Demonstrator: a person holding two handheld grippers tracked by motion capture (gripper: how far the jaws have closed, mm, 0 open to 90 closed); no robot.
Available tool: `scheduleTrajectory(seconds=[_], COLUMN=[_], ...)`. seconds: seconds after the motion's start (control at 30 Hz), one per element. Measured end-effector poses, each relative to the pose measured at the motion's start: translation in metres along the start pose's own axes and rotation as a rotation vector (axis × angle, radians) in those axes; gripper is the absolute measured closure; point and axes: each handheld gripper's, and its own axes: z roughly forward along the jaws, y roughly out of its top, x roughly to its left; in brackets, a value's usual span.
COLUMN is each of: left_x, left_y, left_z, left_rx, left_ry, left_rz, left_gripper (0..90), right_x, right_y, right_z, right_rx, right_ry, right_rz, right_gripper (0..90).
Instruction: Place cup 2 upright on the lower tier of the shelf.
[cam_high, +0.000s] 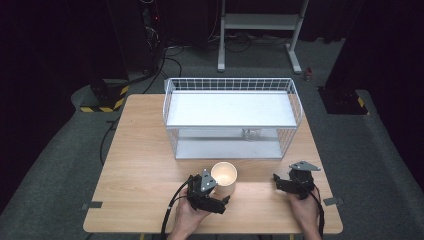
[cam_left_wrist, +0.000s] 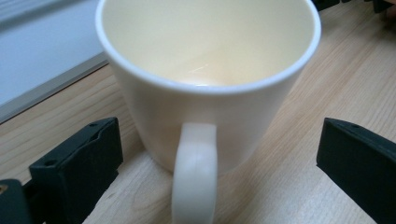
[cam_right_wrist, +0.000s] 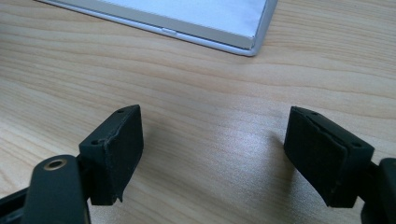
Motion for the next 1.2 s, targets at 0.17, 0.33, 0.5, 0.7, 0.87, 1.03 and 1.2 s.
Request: scheduleTrajectory(seconds=[0.17,0.33,0.5,0.7,0.87,1.03,1.2], left_x=[-0.001,0.000,0.000,0.001,0.000,0.000,0.000], left_y=[0.005,0.009,0.013,0.014,0.016,0.018,0.019], left_z=[0.003,0.001,0.002,0.006,0.010,0.013,0.016], left_rx=[0.000,-0.019,-0.027,-0.041,-0.046,-0.054,-0.054], left_ry=[0.008,0.002,0.006,0.017,0.027,0.036,0.063], left_rz=[0.003,-0.002,-0.002,-0.017,-0.008,-0.009,0.001], left_gripper=[0.3,0.3,0.4,0.8,0.3,0.2,1.1], right_x=[0.000,0.000,0.000,0.000,0.000,0.000,0.000], right_y=[0.000,0.000,0.000,0.000,0.000,0.000,0.000], right_z=[0.000,0.000,0.000,0.000,0.000,0.000,0.000], right_rx=[0.000,0.000,0.000,0.000,0.000,0.000,0.000], right_ry=[0.000,0.000,0.000,0.002,0.001,0.001,0.002], right_rz=[0.000,-0.001,0.001,0.001,0.001,0.001,0.001], right_gripper=[20.0,20.0,20.0,20.0,20.0,20.0,20.0])
